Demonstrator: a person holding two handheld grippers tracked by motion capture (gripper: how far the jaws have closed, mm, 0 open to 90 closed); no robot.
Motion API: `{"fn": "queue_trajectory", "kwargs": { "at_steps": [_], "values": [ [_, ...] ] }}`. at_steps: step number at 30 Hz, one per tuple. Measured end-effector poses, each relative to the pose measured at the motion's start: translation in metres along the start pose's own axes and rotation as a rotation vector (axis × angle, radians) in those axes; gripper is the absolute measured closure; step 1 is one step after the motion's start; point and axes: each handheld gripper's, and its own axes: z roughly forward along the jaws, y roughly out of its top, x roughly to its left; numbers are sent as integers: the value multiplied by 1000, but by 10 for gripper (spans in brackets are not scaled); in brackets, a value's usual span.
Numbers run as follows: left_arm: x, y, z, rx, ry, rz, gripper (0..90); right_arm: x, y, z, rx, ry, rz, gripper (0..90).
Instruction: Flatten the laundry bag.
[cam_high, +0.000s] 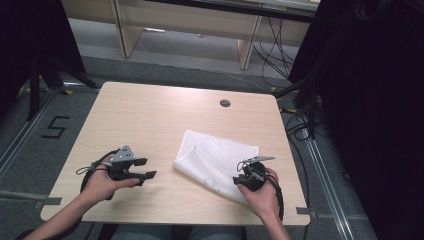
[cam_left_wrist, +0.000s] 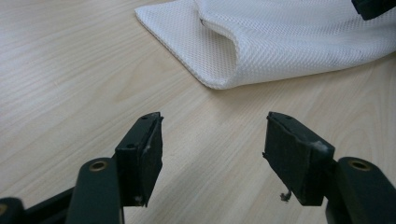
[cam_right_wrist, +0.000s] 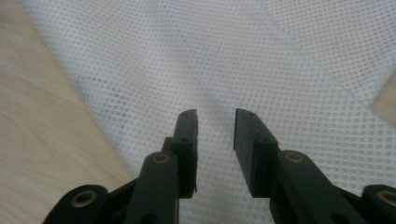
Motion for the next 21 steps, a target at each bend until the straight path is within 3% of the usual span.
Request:
{"fn": "queue_trajectory", "kwargs": {
  "at_steps": [1, 5, 8, 13, 14, 16, 18, 19, 20, 21],
  "values": [
    [0, -1, 1, -5, 0, 8, 367, 0, -1, -2, 3, -7, 15, 745],
    [0, -1, 3, 10, 8, 25, 395, -7, -1, -6, -2, -33, -6, 859],
    [0, -1, 2, 11, 1, 28, 412, -13, -1, -12, -4, -59, 20, 900],
    [0, 0, 5, 10, 4, 1, 458, -26, -3, -16, -20, -106, 13, 900],
    [1, 3, 8, 1, 0, -20, 528, -29, -2, -21, -5, -117, 68, 900],
    [0, 5, 10, -4, 7, -29, 538, -35, -3, -21, -10, -127, 45, 900],
    [0, 10, 12, -8, 7, -12, 578, -38, -2, -27, 7, -143, 96, 900],
    [-1, 13, 12, -11, 15, -13, 590, -43, -3, -29, 4, -158, 70, 900],
    [-2, 20, 13, -18, 14, -4, 637, -46, -2, -34, 27, -166, 111, 900],
    [-2, 20, 13, -18, 14, -4, 656, -46, -2, -34, 27, -166, 111, 900]
  ]
}}
